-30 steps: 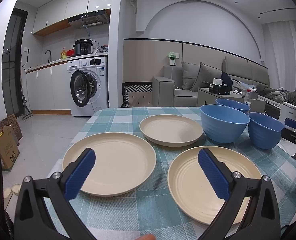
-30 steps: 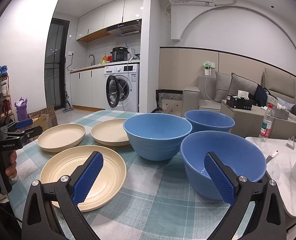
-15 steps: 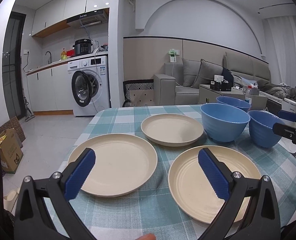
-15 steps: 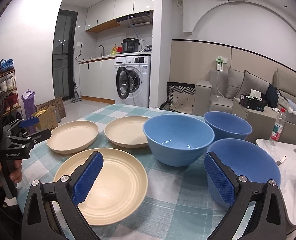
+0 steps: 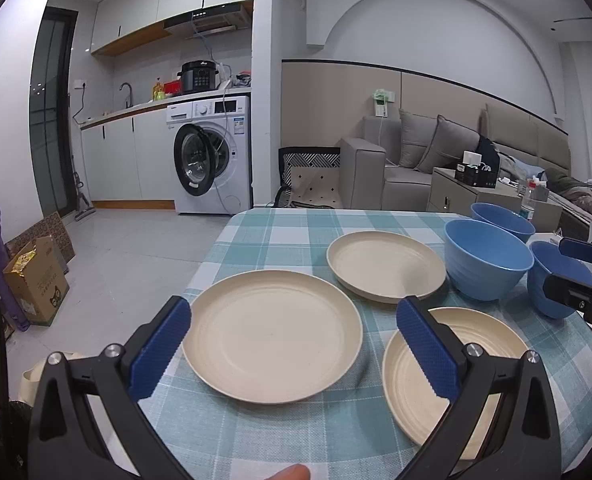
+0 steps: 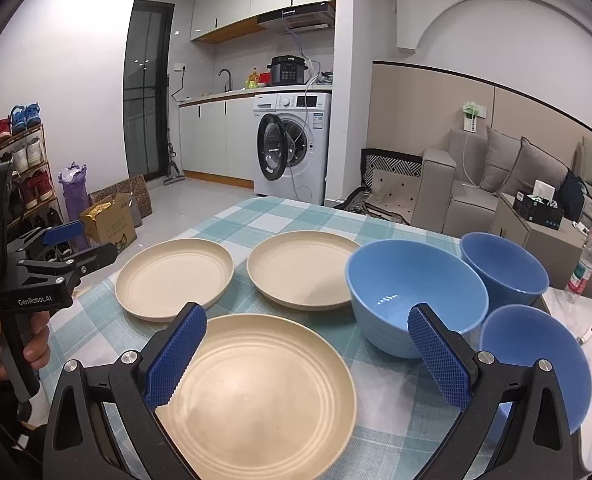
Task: Organize plates and bowls
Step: 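Move the left tool to a cream plate's rim and close on it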
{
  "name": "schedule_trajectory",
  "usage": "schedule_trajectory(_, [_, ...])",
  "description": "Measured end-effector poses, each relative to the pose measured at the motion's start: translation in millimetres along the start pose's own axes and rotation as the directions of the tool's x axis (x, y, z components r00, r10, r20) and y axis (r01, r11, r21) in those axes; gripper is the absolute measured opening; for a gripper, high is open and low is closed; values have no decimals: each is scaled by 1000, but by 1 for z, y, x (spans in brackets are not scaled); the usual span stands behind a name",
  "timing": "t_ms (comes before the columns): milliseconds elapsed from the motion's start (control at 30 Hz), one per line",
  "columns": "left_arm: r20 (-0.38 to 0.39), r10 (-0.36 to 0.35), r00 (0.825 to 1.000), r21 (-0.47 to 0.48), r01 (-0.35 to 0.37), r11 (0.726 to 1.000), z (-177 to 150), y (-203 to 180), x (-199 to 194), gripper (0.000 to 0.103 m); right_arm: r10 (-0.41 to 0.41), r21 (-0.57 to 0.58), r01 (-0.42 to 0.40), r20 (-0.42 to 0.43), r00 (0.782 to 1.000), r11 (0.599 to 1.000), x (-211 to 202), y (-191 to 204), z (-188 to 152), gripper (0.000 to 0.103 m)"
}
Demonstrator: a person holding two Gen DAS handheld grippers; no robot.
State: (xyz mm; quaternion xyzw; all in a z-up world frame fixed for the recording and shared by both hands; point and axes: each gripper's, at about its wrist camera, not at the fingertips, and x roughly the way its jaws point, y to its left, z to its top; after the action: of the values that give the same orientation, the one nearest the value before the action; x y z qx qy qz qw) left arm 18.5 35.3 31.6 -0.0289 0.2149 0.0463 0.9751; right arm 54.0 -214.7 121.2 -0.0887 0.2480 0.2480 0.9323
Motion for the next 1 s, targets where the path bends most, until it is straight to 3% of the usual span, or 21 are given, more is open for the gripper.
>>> schedule_trajectory(233, [-49, 28, 998, -72, -31, 997, 10, 23, 14, 103, 28, 6, -28, -40, 999, 1000, 21, 11, 17, 103])
schedule_trajectory(400, [-93, 74, 993, -56, -80, 995, 12, 29, 26, 103, 37, 10, -36, -66, 997, 999, 39, 17, 28, 103])
schedule_trajectory(1000, [-174, 68, 982, -62, -80, 995, 18, 48, 55, 103, 84, 12, -83, -171, 982, 996, 96, 44, 53, 103])
